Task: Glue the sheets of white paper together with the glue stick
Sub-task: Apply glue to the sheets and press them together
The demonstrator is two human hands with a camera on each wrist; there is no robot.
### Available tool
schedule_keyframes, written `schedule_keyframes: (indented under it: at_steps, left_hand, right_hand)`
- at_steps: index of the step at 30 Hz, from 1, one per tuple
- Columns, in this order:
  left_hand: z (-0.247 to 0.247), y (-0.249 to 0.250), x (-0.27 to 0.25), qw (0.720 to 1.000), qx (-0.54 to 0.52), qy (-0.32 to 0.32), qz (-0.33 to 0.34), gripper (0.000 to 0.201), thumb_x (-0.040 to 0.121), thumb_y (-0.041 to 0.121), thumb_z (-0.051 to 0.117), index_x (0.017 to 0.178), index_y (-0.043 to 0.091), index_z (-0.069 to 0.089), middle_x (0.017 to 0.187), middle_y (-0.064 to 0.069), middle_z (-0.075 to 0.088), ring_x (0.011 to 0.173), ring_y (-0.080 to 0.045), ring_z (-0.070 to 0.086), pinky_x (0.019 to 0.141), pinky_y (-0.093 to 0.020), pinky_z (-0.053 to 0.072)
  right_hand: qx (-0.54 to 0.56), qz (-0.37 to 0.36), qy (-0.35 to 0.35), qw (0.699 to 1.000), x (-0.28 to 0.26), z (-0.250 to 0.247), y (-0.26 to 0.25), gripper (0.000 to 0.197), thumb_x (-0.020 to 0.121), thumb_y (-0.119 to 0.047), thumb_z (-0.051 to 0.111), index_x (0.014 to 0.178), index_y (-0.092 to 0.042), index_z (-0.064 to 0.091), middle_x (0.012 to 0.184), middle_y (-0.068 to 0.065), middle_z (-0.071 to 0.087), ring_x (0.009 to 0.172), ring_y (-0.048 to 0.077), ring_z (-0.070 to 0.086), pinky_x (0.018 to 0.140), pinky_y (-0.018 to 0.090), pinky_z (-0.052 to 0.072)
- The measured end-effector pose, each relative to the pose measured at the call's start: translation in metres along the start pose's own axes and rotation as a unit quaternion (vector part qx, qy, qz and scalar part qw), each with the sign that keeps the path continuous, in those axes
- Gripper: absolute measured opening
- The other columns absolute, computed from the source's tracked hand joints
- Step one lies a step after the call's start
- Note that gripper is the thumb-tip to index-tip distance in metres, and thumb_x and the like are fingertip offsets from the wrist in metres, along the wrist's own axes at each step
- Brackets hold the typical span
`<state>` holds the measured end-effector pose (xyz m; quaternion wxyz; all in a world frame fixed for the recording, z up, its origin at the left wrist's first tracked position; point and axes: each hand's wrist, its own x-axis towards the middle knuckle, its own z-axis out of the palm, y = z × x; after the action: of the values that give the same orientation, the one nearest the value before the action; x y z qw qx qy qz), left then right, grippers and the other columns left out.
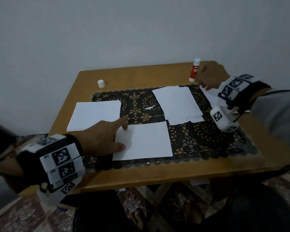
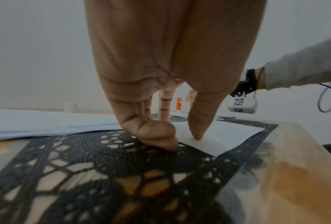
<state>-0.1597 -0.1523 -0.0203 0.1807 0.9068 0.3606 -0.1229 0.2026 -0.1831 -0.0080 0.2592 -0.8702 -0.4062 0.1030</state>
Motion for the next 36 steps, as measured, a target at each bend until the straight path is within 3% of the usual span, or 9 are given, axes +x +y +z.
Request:
schedule_keyframes:
  at_steps: [2, 6, 14, 18, 21, 25, 28, 31, 36]
  left_hand:
    - [0.001, 0.001, 0.002, 1.000, 0.009, -0.004, 0.007, 0.047, 0.087, 0.040, 0.063, 0.125, 0.033, 0.036, 0.076, 0.012, 0.045, 0.069, -0.005, 0.047, 0.061, -0.022, 0.034]
    - [0.003, 0.001, 0.003, 1.000, 0.014, -0.010, 0.015, 0.045, 0.089, 0.041, 0.060, 0.124, 0.036, 0.033, 0.078, 0.016, 0.040, 0.070, -0.006, 0.046, 0.058, -0.016, 0.034]
    - [0.010, -0.004, 0.001, 1.000, 0.009, 0.004, 0.027, 0.044, 0.090, 0.043, 0.056, 0.125, 0.038, 0.030, 0.086, 0.016, 0.037, 0.073, -0.004, 0.043, 0.068, -0.023, 0.033]
    - [0.012, -0.002, -0.004, 1.000, 0.015, 0.009, 0.025, 0.045, 0.093, 0.041, 0.053, 0.130, 0.038, 0.029, 0.102, 0.009, 0.040, 0.076, -0.008, 0.041, 0.071, -0.024, 0.033]
    - [0.011, -0.002, -0.010, 0.999, 0.031, -0.007, 0.022, 0.054, 0.093, 0.044, 0.052, 0.139, 0.037, 0.025, 0.117, 0.003, 0.041, 0.086, -0.011, 0.041, 0.077, -0.024, 0.033]
    - [0.010, 0.001, -0.024, 0.999, 0.024, 0.023, 0.020, 0.063, 0.092, 0.043, 0.052, 0.147, 0.031, 0.023, 0.120, 0.002, 0.038, 0.092, -0.012, 0.041, 0.083, -0.022, 0.035]
    - [0.017, 0.007, -0.037, 0.994, 0.066, 0.035, 0.076, 0.059, 0.093, 0.049, 0.047, 0.145, 0.032, 0.027, 0.134, 0.002, 0.033, 0.114, -0.015, 0.039, 0.098, -0.026, 0.035]
    - [0.024, 0.007, -0.044, 0.985, 0.125, 0.007, 0.119, 0.068, 0.084, 0.060, 0.029, 0.146, 0.031, 0.027, 0.149, -0.001, 0.023, 0.134, -0.021, 0.024, 0.112, -0.037, 0.026]
    - [0.026, 0.006, -0.044, 0.978, 0.166, -0.004, 0.129, 0.078, 0.080, 0.061, 0.020, 0.150, 0.027, 0.020, 0.156, -0.004, 0.019, 0.141, -0.024, 0.022, 0.116, -0.035, 0.022]
  right_hand:
    - [0.041, 0.054, -0.041, 0.997, 0.012, -0.001, -0.004, 0.018, 0.087, -0.017, 0.064, 0.094, 0.000, 0.064, 0.083, 0.015, 0.069, 0.067, 0.024, 0.062, 0.064, 0.034, 0.057]
    - [0.064, 0.054, -0.038, 0.996, 0.041, 0.010, 0.008, 0.015, 0.078, -0.022, 0.069, 0.086, -0.010, 0.067, 0.092, 0.014, 0.073, 0.071, 0.027, 0.067, 0.077, 0.045, 0.059]
    - [-0.010, 0.025, -0.013, 1.000, 0.105, 0.027, 0.044, 0.022, 0.059, -0.045, 0.069, 0.070, -0.035, 0.052, 0.106, 0.007, 0.067, 0.092, 0.028, 0.064, 0.087, 0.044, 0.055]
    - [-0.003, 0.006, 0.019, 1.000, 0.050, 0.012, -0.003, 0.022, 0.068, -0.046, 0.063, 0.066, -0.033, 0.046, 0.083, 0.000, 0.059, 0.079, 0.020, 0.054, 0.077, 0.034, 0.050]
    - [0.045, -0.037, 0.030, 0.998, 0.013, 0.006, -0.032, 0.027, 0.079, -0.020, 0.061, 0.060, -0.021, 0.042, 0.063, -0.001, 0.051, 0.057, 0.013, 0.048, 0.053, 0.026, 0.038]
    - [0.078, -0.126, -0.099, 0.984, -0.032, 0.001, -0.066, 0.015, 0.090, -0.018, 0.060, 0.084, -0.004, 0.059, 0.075, 0.011, 0.061, 0.068, 0.022, 0.059, 0.072, 0.042, 0.055]
    - [0.069, -0.195, -0.167, 0.964, -0.067, 0.004, -0.088, 0.042, 0.094, -0.034, 0.056, 0.105, 0.006, 0.059, 0.072, 0.013, 0.058, 0.061, 0.021, 0.057, 0.059, 0.032, 0.053]
    - [0.021, -0.286, -0.185, 0.940, -0.102, 0.015, -0.108, 0.045, 0.088, -0.046, 0.061, 0.098, -0.002, 0.061, 0.069, 0.004, 0.059, 0.049, 0.008, 0.052, 0.044, 0.016, 0.041]
    - [-0.020, -0.345, -0.182, 0.921, -0.127, 0.052, -0.128, 0.027, 0.076, -0.038, 0.077, 0.082, -0.013, 0.070, 0.081, -0.004, 0.064, 0.071, 0.008, 0.054, 0.057, 0.023, 0.038]
